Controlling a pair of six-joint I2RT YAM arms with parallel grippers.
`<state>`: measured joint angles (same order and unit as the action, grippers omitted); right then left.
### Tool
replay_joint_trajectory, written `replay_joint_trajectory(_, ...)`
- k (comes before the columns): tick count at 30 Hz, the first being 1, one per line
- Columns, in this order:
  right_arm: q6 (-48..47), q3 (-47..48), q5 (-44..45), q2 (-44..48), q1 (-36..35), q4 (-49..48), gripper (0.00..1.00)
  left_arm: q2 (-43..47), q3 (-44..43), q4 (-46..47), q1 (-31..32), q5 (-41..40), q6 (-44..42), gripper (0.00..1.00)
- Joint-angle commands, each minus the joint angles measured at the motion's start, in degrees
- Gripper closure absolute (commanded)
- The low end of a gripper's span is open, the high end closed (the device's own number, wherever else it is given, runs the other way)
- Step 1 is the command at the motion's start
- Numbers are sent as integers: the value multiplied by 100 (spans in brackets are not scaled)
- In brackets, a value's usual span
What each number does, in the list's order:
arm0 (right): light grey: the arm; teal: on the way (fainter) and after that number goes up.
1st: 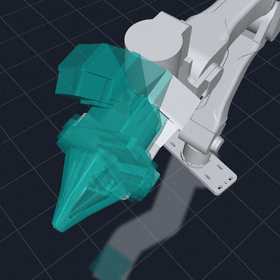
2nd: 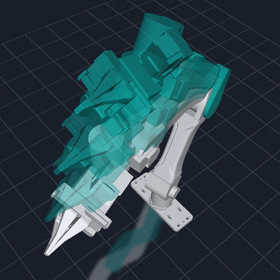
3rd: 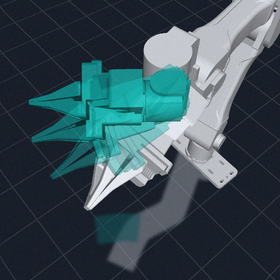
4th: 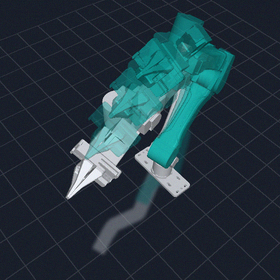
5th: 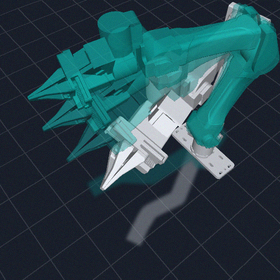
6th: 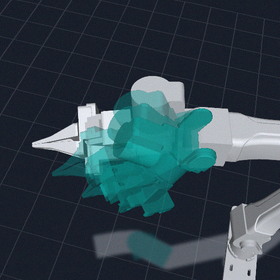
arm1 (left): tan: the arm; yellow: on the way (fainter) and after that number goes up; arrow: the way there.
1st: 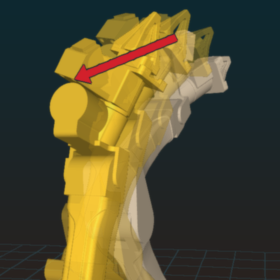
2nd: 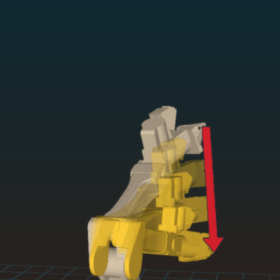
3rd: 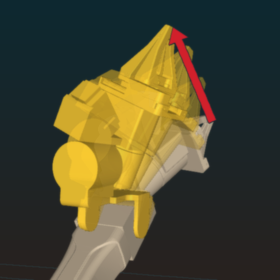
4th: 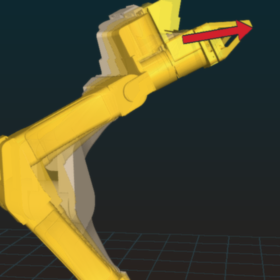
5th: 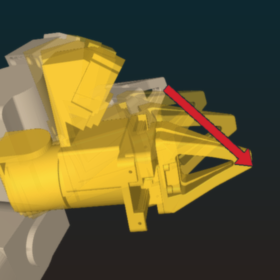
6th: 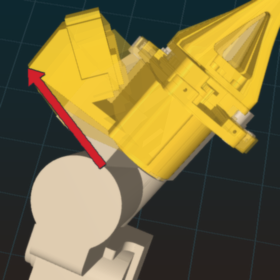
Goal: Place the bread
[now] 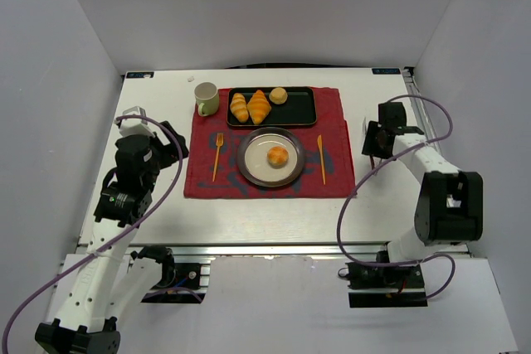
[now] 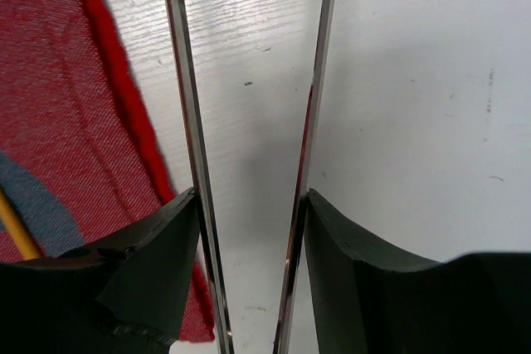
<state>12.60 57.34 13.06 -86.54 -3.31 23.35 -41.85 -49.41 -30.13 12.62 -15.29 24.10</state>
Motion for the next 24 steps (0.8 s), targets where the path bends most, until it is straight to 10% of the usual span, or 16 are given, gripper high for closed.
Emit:
replay_joint_trajectory(1,-179,277,-102,-240,120,-481,43,98,28,78,21,96,34,2)
replay_joint_trajectory(8,-179,24,-163,-662,208,-595,37,80,115,121,21,79,7,2)
replay_joint_trajectory(12,-92,-91,-198,-592,208,-630,11,19,107,95,21,105,7,2)
replay_joint_trajectory(24,621,-222,-215,1917,208,64,11,54,72,51,21,70,7,2)
